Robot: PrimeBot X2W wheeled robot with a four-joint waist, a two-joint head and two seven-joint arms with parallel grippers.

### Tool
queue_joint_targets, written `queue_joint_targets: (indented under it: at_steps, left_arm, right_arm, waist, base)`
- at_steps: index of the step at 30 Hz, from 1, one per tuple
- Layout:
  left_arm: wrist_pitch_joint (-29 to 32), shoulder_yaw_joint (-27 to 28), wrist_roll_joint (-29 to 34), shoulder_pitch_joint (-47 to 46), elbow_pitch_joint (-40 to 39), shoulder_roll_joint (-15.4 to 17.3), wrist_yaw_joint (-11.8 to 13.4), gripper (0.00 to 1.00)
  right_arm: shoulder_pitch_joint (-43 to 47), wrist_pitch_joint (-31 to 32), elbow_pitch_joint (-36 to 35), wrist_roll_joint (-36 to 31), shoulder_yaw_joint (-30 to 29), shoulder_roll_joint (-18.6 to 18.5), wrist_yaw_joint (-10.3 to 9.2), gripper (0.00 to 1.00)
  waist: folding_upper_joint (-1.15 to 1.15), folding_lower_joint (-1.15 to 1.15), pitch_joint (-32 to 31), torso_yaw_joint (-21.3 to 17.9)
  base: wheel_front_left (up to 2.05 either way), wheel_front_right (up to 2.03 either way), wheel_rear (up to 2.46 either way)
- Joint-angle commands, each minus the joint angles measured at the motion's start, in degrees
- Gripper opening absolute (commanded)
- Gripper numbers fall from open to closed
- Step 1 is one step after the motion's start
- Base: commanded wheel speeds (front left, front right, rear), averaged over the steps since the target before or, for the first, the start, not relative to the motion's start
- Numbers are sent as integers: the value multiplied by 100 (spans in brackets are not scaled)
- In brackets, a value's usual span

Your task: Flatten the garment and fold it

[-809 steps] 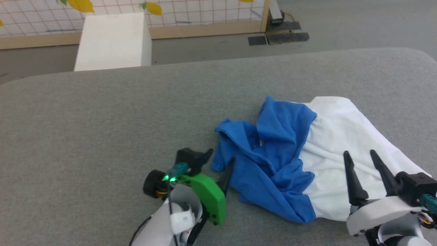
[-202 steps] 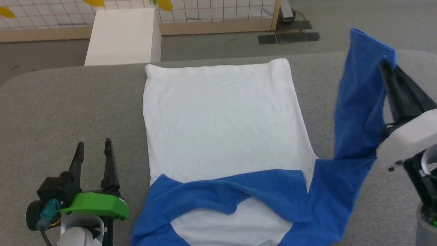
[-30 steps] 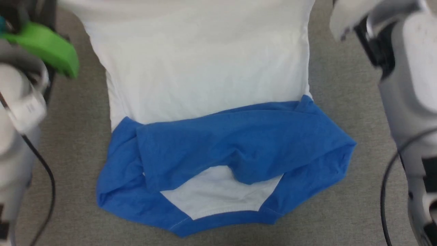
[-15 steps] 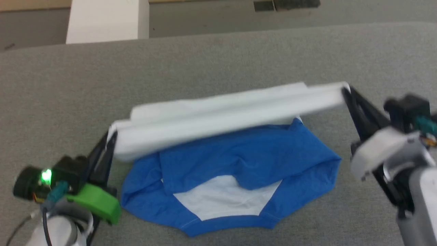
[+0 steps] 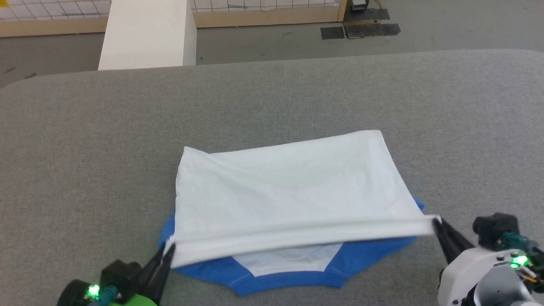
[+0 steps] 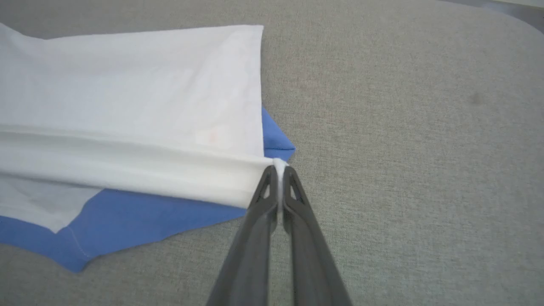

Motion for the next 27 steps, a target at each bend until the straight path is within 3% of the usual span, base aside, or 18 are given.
queue_joint_targets:
  at_steps: [1,6,7,8,9,15,21,27]
  left_arm:
    - [-13,-33,-30,55,93,-35,-57,0]
    - [-36,-185,-78,51,477,-217,-124,0]
    - [-18,-209,-127,69,548,-259,-147,25]
    - [6,-232,-149,81,615,-284,-152,87]
    - [27,-247,-176,95,666,-310,-154,100]
    - [-130,-216,-287,257,789,-458,-42,100]
    - [-459,136,-420,546,626,-485,191,100]
    - [-610,607,-293,544,407,-508,390,100]
  right_arm:
    - [65,36,67,-38,12,17,-11,0]
    - [190,219,344,2,92,153,-11,0]
    - [211,262,375,-1,95,175,-11,29]
    - [226,285,387,-5,98,186,-11,80]
    - [243,301,405,3,67,205,-11,100]
    - [455,394,343,53,-98,306,-11,100]
    - [828,397,-11,137,-626,520,-11,100]
    - [786,-53,-343,357,-1091,642,-11,100]
  waist:
    - [0,1,-14,5]
    - [0,1,-87,35]
    - [0,1,-104,42]
    - [0,1,-123,49]
    - [0,1,-146,56]
    - [0,1,-324,119]
    - [0,1,-518,245]
    - [0,1,-601,346]
  base:
    - [0,0,0]
    - [0,0,0]
    - [0,0,0]
    - [0,0,0]
    - [0,0,0]
    - [0,0,0]
    - [0,0,0]
    - [0,0,0]
